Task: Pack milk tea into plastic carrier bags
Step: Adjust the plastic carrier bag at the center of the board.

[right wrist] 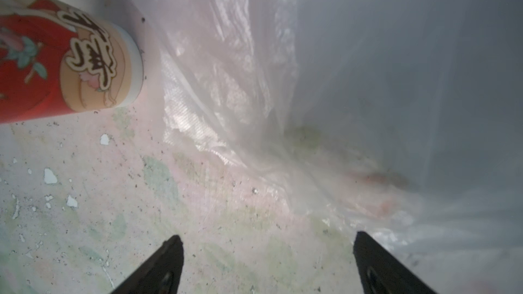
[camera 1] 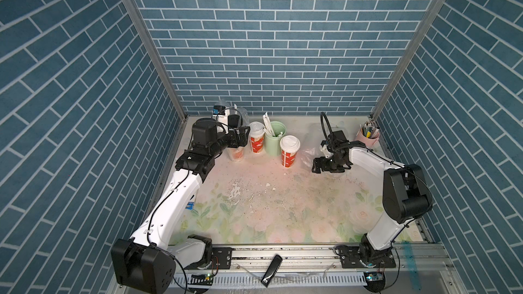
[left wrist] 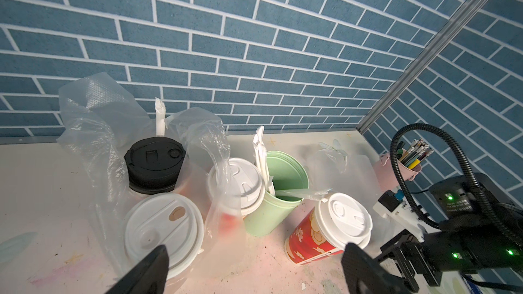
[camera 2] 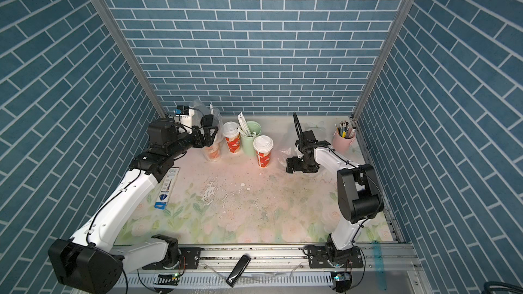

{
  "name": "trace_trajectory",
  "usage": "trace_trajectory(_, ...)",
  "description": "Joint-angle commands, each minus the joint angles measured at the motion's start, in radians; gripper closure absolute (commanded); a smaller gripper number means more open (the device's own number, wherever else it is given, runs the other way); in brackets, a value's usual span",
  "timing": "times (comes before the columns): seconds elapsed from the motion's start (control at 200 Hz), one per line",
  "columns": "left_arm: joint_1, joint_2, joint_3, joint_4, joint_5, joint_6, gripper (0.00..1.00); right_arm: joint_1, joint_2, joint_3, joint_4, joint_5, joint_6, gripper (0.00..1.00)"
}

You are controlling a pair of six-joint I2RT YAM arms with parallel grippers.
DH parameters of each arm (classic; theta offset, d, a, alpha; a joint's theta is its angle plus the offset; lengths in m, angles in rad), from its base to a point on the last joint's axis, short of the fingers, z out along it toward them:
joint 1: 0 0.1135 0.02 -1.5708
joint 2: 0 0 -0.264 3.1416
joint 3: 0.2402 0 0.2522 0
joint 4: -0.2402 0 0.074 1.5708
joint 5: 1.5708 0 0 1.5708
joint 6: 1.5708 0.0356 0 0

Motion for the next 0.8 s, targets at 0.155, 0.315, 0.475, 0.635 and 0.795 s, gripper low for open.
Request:
trace_trajectory(0.155,-0.004,-0.017,-0.004,-0.017,-0.025,0.034,0.03,-0.018,0.084,0.083,0.035,-0.042,-0.093,0.07)
trace_trajectory(0.315,-0.004,-0.009,-0.002,-0.014,-0.023,0.033,0.04,-0.021,0.112,0.096,0.021,-0.057,-0.103,0.08)
trace_trajectory(0.475,-0.004,-0.012,-0.012,-0.013,-0.023,0.033,0.04,-0.019,0.093,0.058,0.011,-0.112,-0.096,0.11)
trace_trajectory(0.635,-0.004,-0.012,-0.018,-0.014,-0.022,0.033,0.04,-0.014,0.058,0.007,0.019,-0.127,-0.085,0.13)
trace_trajectory(0.795,-0.004,-0.020,-0.028,-0.011,-0.022,0.033,0.04,0.010,0.046,-0.015,0.014,-0.121,-0.076,0.14)
